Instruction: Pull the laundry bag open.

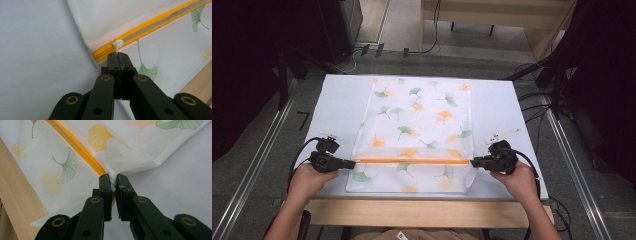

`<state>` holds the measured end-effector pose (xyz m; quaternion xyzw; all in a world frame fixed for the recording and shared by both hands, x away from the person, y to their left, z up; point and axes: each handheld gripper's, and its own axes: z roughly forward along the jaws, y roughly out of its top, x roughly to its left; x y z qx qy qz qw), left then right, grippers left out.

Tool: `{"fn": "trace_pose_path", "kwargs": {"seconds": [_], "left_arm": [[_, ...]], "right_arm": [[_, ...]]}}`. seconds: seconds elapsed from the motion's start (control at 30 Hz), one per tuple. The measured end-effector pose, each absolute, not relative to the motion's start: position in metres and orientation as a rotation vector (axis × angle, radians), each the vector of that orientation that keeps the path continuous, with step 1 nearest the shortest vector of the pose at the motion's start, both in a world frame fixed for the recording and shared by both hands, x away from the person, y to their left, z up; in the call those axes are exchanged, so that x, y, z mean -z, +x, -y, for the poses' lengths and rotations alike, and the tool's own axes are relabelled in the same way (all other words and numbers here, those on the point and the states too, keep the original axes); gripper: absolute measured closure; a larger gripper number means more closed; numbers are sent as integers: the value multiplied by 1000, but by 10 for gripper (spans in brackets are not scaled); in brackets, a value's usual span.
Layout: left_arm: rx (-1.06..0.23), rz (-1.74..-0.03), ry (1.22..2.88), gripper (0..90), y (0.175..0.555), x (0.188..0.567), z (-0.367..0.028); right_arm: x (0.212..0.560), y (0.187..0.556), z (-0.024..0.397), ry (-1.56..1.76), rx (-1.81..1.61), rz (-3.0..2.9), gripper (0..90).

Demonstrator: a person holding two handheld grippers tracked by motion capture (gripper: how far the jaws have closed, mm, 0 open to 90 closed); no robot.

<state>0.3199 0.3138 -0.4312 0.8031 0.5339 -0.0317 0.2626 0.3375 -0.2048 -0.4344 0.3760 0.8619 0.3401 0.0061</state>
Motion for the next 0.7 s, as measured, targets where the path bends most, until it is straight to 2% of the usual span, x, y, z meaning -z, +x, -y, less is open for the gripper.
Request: {"fn": "trace_pose_path", "kwargs": {"seconds": [0.7], "left_arm": [[108,-1443,2140,900,319,431,-321]], "right_arm": [[435,338,205,1174,-1064,-2702,858]]}}
